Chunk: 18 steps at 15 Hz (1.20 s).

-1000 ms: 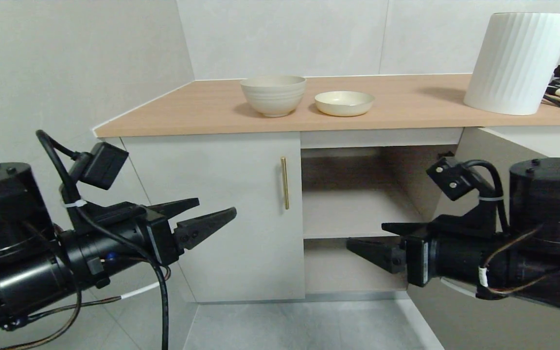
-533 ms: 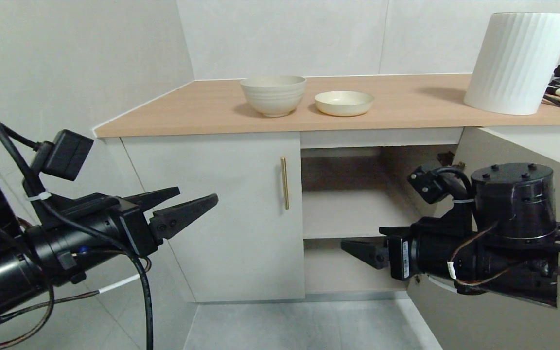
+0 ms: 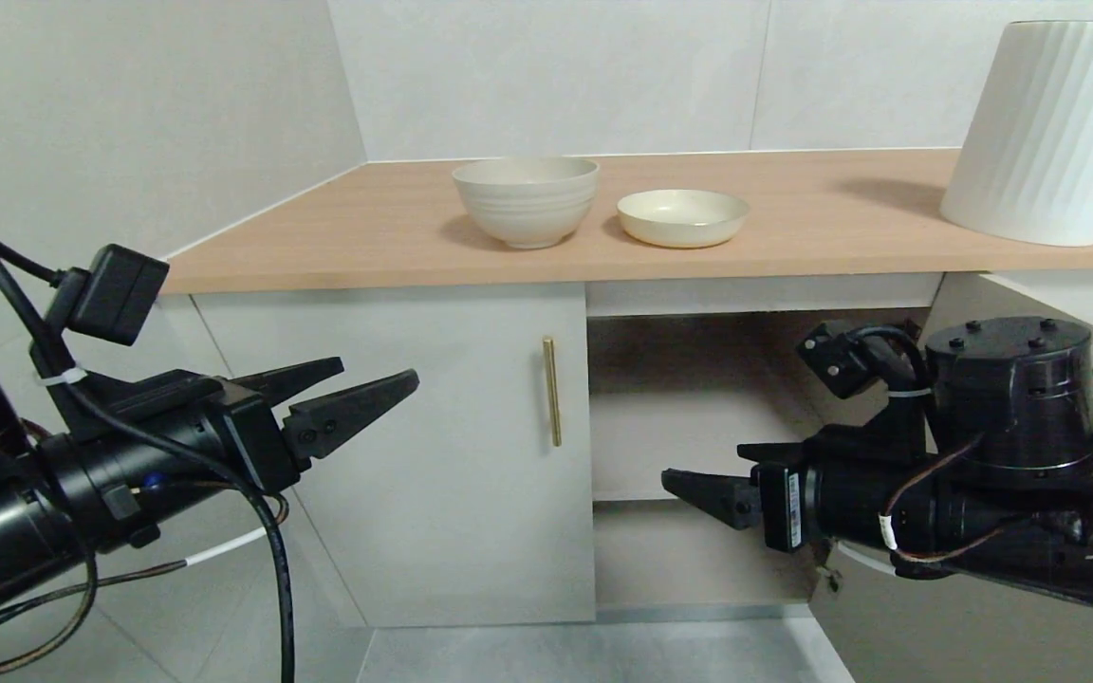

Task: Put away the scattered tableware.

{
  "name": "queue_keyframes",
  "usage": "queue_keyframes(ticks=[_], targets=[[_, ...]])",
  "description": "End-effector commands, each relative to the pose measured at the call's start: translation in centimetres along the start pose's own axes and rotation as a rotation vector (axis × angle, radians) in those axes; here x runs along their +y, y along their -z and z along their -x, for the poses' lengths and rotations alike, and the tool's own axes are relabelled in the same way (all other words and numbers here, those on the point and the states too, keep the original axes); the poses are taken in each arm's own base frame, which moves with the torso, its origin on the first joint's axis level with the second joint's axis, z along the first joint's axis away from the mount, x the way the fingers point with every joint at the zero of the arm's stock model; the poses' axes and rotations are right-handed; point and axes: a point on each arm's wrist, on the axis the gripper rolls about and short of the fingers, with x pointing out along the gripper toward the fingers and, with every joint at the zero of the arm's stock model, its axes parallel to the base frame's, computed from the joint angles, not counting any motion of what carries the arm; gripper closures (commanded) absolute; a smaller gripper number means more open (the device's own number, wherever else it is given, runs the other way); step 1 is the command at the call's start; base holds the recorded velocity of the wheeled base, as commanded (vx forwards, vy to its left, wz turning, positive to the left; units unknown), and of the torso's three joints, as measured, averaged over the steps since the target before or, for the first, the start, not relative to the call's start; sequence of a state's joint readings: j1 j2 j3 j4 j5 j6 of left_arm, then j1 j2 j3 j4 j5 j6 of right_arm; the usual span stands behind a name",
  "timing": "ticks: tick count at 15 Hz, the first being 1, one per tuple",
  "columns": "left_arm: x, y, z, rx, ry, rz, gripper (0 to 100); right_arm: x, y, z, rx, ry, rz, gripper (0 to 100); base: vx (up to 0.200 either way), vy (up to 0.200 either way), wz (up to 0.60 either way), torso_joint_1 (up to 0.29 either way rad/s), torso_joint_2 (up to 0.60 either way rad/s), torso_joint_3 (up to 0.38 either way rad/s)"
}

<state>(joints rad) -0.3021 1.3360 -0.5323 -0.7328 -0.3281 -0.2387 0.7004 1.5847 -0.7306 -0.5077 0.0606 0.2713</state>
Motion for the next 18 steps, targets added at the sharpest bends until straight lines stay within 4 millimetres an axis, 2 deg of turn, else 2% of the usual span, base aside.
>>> queue_keyframes(ticks=[1, 4, 6, 9, 12, 15, 18], targets=[[0.1, 0.1, -0.1, 0.005, -0.001, 0.002, 0, 0.1, 0.0, 0.1, 0.003, -0.002, 0.000, 0, 0.200, 0.000, 0.00, 0.002, 0.01, 0.012], [0.1, 0.1, -0.2, 0.007, -0.001, 0.003, 0, 0.1, 0.1, 0.3, 0.008, -0.004, 0.000, 0, 0.200, 0.000, 0.00, -0.002, 0.00, 0.004], [0.0, 0.1, 0.0, 0.003, 0.000, 0.001, 0, 0.3, 0.6, 1.2, 0.015, -0.041, 0.001, 0, 0.200, 0.000, 0.00, 0.000, 0.00, 0.002], [-0.3, -0.1, 0.6, 0.015, 0.000, 0.004, 0, 1.2, 0.8, 2.7, 0.013, -0.127, 0.053, 0, 0.000, 0.000, 0.00, 0.000, 0.00, 0.000], [-0.3, 0.0, 0.6, 0.032, -0.004, 0.010, 0, 1.2, 1.0, 2.7, 0.012, -0.127, 0.084, 0, 0.000, 0.000, 0.00, 0.000, 0.00, 0.000], [-0.7, -1.0, 1.2, 0.008, 0.005, 0.001, 0, 1.2, 1.0, 2.6, 0.014, -0.127, 0.085, 0, 0.000, 0.000, 0.00, 0.000, 0.00, 0.000], [-0.9, -1.7, 1.1, 0.106, -0.017, 0.015, 0, 1.1, 1.1, 2.4, 0.020, -0.122, 0.085, 0, 0.000, 0.000, 0.00, 0.028, -0.17, -0.142]])
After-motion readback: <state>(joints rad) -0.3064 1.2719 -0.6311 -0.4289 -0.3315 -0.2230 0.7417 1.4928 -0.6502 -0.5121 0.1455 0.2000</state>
